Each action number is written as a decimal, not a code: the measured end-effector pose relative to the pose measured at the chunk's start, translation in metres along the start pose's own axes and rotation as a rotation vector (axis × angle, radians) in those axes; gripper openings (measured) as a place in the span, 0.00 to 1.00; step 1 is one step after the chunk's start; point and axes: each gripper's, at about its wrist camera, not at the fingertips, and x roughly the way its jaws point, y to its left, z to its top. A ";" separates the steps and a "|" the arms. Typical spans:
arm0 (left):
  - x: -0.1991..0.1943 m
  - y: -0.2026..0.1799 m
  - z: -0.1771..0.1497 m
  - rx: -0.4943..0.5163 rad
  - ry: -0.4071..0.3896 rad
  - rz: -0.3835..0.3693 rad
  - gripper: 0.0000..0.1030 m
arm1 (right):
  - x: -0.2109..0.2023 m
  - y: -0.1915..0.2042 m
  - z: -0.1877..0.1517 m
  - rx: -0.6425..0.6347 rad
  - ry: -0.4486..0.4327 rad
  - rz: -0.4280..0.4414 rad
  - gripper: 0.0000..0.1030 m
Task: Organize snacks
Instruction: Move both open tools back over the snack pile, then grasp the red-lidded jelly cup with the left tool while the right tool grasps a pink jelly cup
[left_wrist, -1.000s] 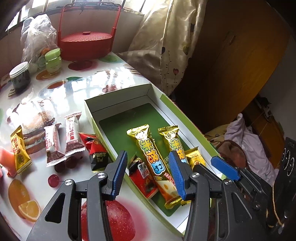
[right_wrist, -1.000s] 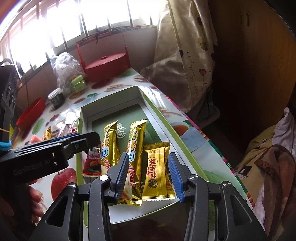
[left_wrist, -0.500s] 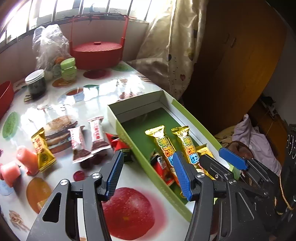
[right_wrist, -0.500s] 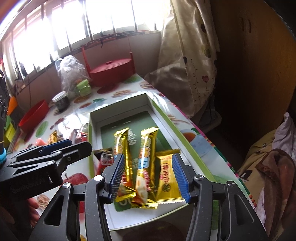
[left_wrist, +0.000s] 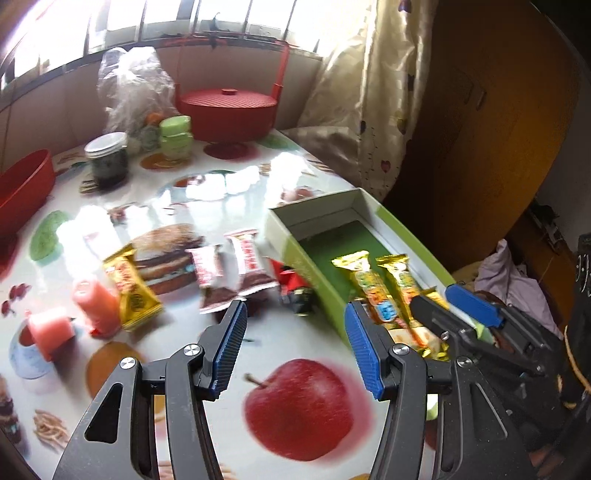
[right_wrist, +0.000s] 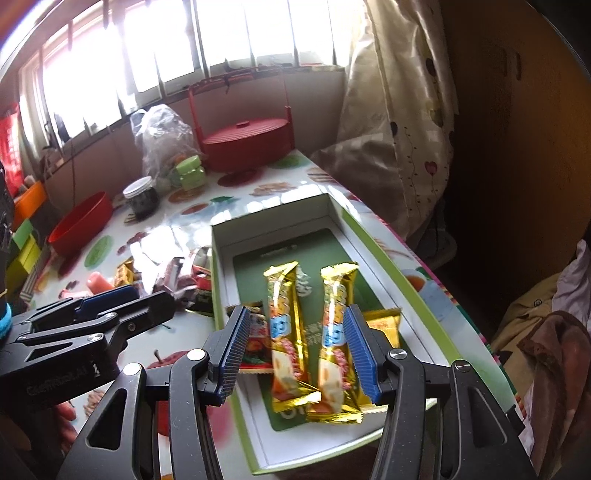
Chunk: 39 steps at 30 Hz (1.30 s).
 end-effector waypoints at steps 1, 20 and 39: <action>-0.002 0.004 -0.001 0.000 -0.007 0.007 0.55 | 0.000 0.003 0.001 -0.005 -0.004 0.008 0.51; -0.042 0.133 -0.008 -0.157 -0.078 0.247 0.55 | 0.029 0.072 0.010 -0.122 0.028 0.143 0.51; -0.032 0.185 -0.029 -0.195 -0.028 0.254 0.55 | 0.057 0.142 0.014 -0.237 0.057 0.313 0.51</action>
